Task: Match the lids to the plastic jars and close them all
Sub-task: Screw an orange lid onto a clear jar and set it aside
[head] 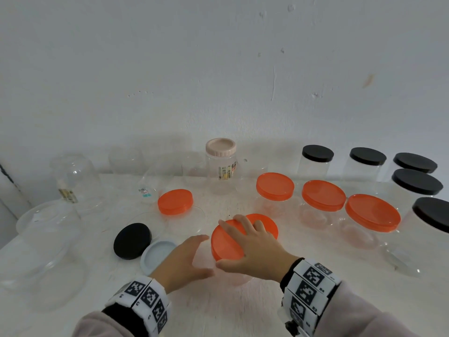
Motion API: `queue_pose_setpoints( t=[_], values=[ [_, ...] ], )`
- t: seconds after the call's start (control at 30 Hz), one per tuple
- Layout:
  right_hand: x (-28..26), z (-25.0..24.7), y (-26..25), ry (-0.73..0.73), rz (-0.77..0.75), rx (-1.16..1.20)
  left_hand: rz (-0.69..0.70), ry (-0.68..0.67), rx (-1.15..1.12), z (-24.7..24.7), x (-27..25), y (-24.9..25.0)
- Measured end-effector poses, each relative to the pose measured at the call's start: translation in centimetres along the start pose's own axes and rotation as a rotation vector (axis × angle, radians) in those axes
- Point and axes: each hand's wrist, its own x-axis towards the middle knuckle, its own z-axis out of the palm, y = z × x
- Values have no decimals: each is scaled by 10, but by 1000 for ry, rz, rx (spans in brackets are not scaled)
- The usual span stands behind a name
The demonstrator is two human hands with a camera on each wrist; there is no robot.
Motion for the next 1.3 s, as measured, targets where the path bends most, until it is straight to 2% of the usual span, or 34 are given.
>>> queue_pose_setpoints(
  t=[0.13, 0.27, 0.5, 0.73, 0.87, 1.07, 1.3],
  values=[
    [-4, -1, 0, 4, 14, 22, -74, 70, 128, -22, 0, -22],
    [-15, -2, 3, -26, 23, 22, -157, 40, 193, -33, -1, -35],
    [-45, -11, 31, -8, 57, 122, -170, 51, 240, -30, -2, -40],
    [-60, -32, 93, 157, 322, 200, -181, 79, 335, -23, -2, -42],
    [-54, -41, 114, 186, 483, 209, -167, 92, 343, -22, -2, -43],
    [-32, -47, 114, 216, 628, 200, -157, 106, 331, -20, -1, -47],
    [-1, -48, 93, 114, 764, 92, -152, 144, 274, -18, 1, -52]
  ],
)
